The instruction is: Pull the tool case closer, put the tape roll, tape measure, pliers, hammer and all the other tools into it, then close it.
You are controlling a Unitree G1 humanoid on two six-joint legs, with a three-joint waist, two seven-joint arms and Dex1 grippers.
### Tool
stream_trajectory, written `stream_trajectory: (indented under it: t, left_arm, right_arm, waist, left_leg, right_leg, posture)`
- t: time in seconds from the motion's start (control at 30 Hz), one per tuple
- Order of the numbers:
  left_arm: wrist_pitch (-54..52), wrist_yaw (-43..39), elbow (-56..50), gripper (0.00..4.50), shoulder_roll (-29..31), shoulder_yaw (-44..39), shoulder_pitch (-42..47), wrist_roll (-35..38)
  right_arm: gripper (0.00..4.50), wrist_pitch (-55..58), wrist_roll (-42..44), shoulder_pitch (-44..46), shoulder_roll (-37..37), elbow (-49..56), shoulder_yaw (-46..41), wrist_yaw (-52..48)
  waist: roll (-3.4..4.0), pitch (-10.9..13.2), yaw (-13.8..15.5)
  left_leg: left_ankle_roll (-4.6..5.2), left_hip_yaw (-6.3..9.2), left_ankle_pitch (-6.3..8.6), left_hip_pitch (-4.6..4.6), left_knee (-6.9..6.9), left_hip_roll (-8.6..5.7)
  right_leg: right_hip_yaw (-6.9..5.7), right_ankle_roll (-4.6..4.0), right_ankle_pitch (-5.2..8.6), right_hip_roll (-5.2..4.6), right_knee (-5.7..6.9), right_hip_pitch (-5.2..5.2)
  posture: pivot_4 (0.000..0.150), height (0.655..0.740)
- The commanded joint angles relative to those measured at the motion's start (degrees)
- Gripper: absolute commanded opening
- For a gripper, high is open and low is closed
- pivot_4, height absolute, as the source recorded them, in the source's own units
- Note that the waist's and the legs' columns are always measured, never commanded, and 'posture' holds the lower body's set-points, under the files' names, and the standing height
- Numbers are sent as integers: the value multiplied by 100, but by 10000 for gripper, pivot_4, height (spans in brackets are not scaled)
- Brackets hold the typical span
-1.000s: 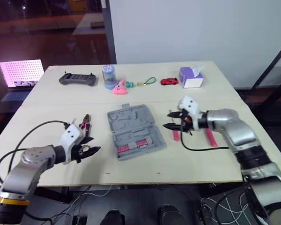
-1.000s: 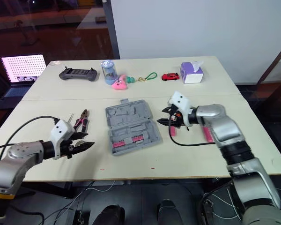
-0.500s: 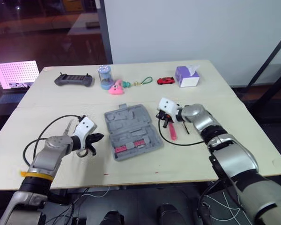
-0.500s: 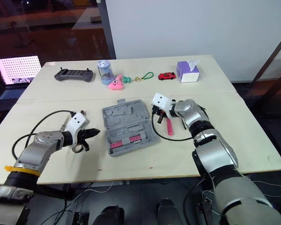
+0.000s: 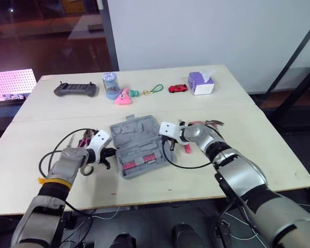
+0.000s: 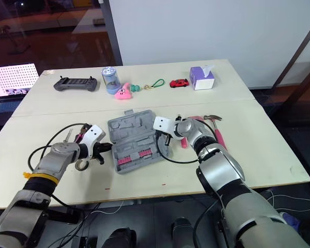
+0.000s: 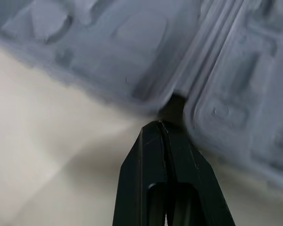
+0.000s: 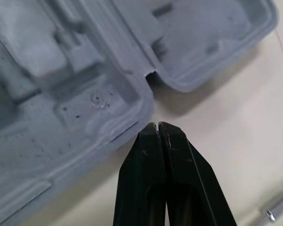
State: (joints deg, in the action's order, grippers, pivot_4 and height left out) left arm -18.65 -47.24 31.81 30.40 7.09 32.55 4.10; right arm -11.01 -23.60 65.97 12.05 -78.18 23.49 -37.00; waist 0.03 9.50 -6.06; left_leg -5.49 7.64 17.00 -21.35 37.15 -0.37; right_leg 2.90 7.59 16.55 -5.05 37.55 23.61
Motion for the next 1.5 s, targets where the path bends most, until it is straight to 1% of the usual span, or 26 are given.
stream_trajectory:
  t: [0.03,0.27,0.43,0.5,0.53,0.57,0.63,0.73,0.83,0.97,1.1,1.2,1.37,1.5]
  left_arm:
    - [122,-74,55,387,-139,78,138,-74]
    - [-1,-347,-239,387,-172,56,-161,3]
    - [-298,-440,-638,387,-184,-32,-440,107]
    - [-406,-430,-745,387,-106,-82,-583,93]
    - [-421,-404,-732,387,-31,-106,-621,44]
    - [-412,-364,-665,387,58,-96,-632,-46]
    - [-198,-263,-335,387,247,-18,-557,-304]
    - [-146,-280,-62,387,301,-132,-336,-224]
    - [-247,-493,-146,387,299,-91,-276,-120]
    - [-404,-682,-495,387,238,-104,-399,30]
    - [-410,-735,-445,387,251,-63,-327,6]
    - [-318,-771,-320,387,141,-58,-216,42]
    - [-37,-887,-120,387,-20,74,-28,-44]
    - [43,-934,-120,387,-44,121,-55,-126]
  right_arm:
    - [780,-108,-77,203,-188,35,-34,-202]
    - [780,-112,153,182,-26,263,-210,-1896]
    - [780,95,261,110,93,586,-305,-2493]
    - [780,233,195,30,215,710,-288,-2441]
    - [780,210,78,-23,305,748,-223,-2221]
    - [780,118,-68,-72,393,783,-128,-1958]
    - [780,-30,-113,-197,477,833,-106,-1762]
    - [780,-250,-199,-322,578,870,-40,-1536]
    - [780,-425,-222,-348,633,872,-13,-1375]
    - [780,-559,-143,-321,523,839,-55,-1356]
    - [780,-637,-98,-325,360,801,-74,-1362]
    - [780,-783,-128,-373,292,801,-32,-1378]
    - [780,-861,92,-482,218,930,-143,-1872]
    - [780,-824,266,-582,259,1127,-221,-2235]
  waist:
    - [0,0,16]
    - [1,-3,-21]
    - [2,-3,-49]
    - [1,-3,-64]
    - [1,-3,-77]
    - [1,-3,-79]
    - [1,-4,-83]
    - [-1,-5,-89]
    - [-1,-5,-106]
    - [-1,-5,-113]
    - [-1,-5,-114]
    - [-1,-5,-106]
    - [-1,-5,-77]
    - [-1,-5,-83]
  left_leg:
    - [0,1,0,0,1,0]
    - [0,1,0,6,1,0]
    - [0,2,0,7,1,0]
    - [0,4,0,7,1,0]
    - [0,4,0,7,1,0]
    - [0,4,0,8,1,0]
    - [0,5,0,8,1,0]
    - [0,4,0,12,2,0]
    - [0,4,0,18,3,0]
    - [0,3,0,19,3,0]
    - [0,4,0,19,3,0]
    - [0,4,0,19,3,0]
    - [-1,5,-1,19,5,-2]
    - [-1,5,-1,19,6,-2]
  right_leg:
    - [0,0,0,0,1,-1]
    - [0,0,0,1,9,-3]
    - [0,0,0,0,15,-1]
    - [0,0,0,0,20,-1]
    - [0,0,0,0,23,0]
    - [0,0,0,0,25,-1]
    - [0,0,0,0,24,0]
    - [0,0,0,0,26,-3]
    - [0,0,0,0,37,-2]
    - [0,0,1,1,42,-2]
    - [1,0,1,1,42,-2]
    - [1,0,1,0,42,-2]
    - [0,0,1,-1,41,-5]
    - [0,0,1,-1,41,-7]
  posture:
    - [1500,7400]
    - [1500,7400]
    - [1500,7400]
    - [1500,7400]
    - [1500,7400]
    - [1500,7400]
    - [1500,7400]
    - [1500,7400]
    - [1500,7400]
    - [1500,7400]
    - [1500,7400]
    - [1500,7400]
    - [1500,7400]
    - [1500,7400]
